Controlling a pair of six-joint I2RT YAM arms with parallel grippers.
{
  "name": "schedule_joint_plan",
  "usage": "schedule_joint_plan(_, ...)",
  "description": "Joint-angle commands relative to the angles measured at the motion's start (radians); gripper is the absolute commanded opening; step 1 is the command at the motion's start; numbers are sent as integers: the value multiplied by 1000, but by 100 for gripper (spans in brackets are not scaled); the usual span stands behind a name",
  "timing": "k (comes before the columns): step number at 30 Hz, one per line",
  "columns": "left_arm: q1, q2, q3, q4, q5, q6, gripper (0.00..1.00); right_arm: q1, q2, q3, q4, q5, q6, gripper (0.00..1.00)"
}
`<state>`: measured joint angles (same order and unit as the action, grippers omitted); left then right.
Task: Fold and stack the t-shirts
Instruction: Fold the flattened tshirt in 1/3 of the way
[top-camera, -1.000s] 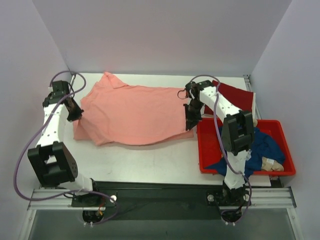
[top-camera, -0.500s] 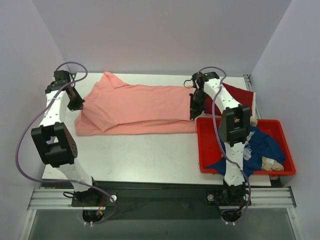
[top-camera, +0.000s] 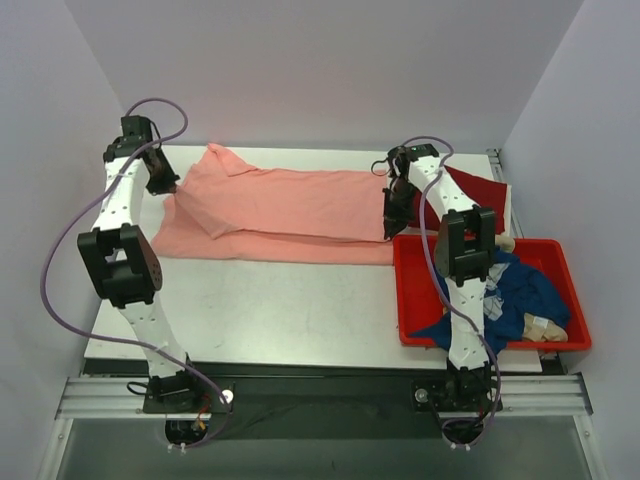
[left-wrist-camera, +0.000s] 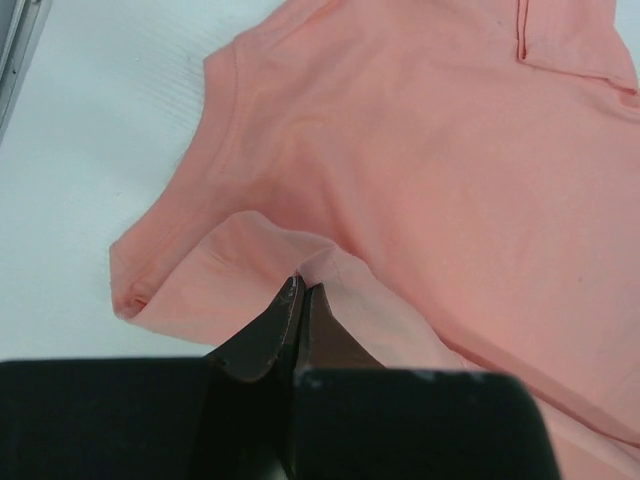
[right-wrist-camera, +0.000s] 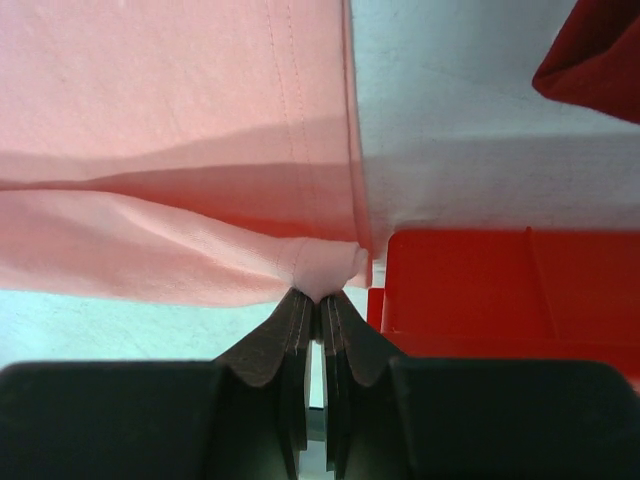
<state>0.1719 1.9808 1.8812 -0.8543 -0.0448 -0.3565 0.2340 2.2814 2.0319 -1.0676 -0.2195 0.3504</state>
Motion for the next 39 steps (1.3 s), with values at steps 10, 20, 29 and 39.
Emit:
schedule_joint_plan(10,-31,186,249,-101,-24,24,0,-24,79,174,-69,54,47,0)
schedule_joint_plan(20,-41,187,342,-72,0,-10,85,-48,53,231,37,-20,85,66)
schedule_joint_plan(29,-35,-109,-302,182,77,-56,95,59,-66,139,132,-79,22,68)
schedule_joint_plan(39,-20,-140,-611,532,211,-193,96,165,41,87,181,-92,32,66)
